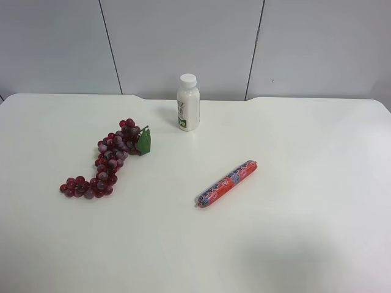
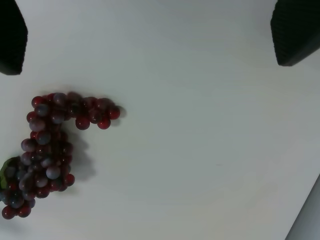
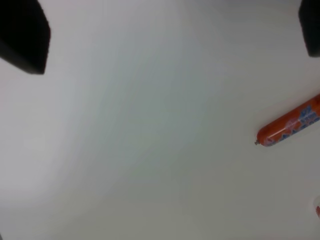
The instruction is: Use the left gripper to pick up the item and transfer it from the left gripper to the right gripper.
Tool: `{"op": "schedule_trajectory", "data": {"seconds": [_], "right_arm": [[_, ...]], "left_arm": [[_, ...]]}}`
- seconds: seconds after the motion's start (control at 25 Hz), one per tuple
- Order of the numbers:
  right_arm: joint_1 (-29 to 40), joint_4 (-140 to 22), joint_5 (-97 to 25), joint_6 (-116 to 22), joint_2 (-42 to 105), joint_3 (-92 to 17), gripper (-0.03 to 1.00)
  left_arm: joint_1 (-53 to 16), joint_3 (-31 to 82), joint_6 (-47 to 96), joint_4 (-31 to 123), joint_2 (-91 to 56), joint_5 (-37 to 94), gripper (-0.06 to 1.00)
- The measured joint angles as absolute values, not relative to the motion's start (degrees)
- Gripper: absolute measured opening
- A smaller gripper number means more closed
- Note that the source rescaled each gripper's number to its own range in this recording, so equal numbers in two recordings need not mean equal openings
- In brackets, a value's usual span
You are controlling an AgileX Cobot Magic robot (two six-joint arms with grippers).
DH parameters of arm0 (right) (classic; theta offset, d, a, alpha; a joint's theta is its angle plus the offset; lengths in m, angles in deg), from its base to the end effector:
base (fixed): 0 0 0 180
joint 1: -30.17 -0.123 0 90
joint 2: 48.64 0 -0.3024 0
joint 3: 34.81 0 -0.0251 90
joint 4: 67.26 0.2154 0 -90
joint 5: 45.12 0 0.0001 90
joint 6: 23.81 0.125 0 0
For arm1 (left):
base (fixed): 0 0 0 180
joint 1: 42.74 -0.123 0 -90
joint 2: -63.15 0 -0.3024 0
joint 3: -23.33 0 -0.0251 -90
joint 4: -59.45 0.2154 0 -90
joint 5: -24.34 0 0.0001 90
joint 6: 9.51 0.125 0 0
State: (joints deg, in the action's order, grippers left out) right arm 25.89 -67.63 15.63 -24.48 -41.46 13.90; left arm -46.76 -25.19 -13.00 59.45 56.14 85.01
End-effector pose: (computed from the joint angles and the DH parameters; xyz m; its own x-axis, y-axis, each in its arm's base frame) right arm -0.0240 -0.0025 0.2462 -0.4460 -0.0483 -0.8937 -0.0762 0.9970 -0.0158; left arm -0.0246 -0.0017 0.2472 -0.4353 -0.0916 -0.8956 -0.0968 0.9938 -0.0546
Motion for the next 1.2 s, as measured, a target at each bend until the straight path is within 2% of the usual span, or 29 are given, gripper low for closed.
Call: {"op": "schedule_trajectory", "data": {"seconds": [0.92, 1.2], "right_arm": [[25.89, -67.63, 15.63, -24.48, -41.46, 13.90, 1.00], [25.89, -67.63, 15.63, -24.48, -41.46, 13.90, 1.00]], "left_arm": [[-46.76, -25.19, -13.00, 59.45, 55.95, 85.01, 1.00], [-46.76, -21.03, -9.51, 55.17, 43.49, 84.89, 1.00]]}}
